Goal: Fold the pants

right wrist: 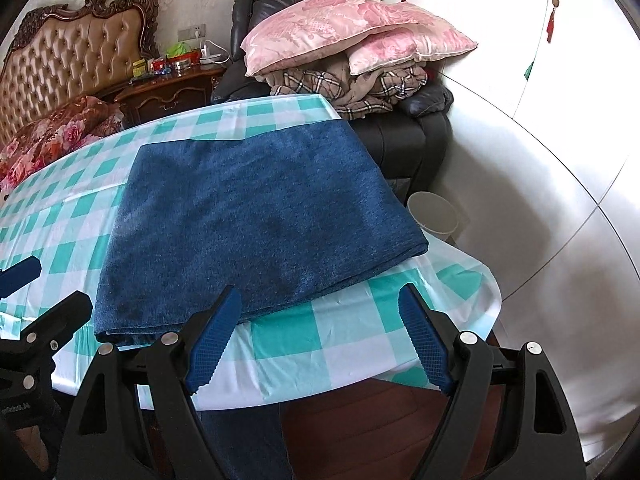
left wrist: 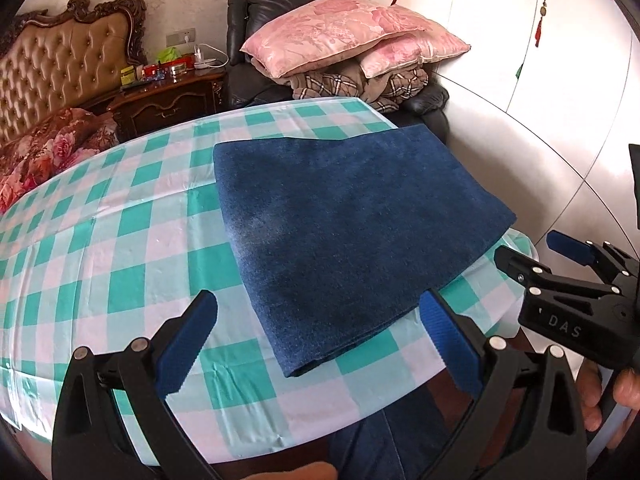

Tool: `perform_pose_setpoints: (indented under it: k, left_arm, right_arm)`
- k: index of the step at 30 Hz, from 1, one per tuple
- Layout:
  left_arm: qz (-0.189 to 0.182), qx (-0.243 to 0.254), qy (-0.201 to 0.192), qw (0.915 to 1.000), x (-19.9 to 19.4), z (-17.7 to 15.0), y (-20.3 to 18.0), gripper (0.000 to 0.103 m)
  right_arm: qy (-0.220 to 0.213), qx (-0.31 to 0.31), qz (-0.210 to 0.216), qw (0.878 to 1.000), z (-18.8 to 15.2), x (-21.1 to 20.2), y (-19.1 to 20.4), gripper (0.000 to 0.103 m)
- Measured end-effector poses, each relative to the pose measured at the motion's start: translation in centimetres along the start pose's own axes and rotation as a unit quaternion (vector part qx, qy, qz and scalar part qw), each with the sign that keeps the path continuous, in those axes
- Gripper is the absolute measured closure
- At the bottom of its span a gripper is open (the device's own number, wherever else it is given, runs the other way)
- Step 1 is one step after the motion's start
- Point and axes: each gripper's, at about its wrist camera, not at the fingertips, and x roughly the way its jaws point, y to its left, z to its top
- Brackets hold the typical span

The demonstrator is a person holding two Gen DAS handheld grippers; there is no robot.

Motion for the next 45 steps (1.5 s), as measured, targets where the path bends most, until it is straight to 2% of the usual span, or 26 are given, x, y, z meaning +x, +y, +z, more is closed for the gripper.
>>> perform_pose_setpoints:
  k: [6,45]
  left_arm:
    - [-0.005,-0.017,0.004,0.9998,0.18,0.13,0.54,0.002]
    - [-0.006,-0.01,0.003,0.9999,0.39,0.41,-0.25,0.002]
  right_arm:
    - [0.0,0.0,0.0,1.0,0.0,0.0,-0.02,0.025]
    - [0.0,0.003,0.002,1.0,-0.07,-0.07,-0.29,0.025]
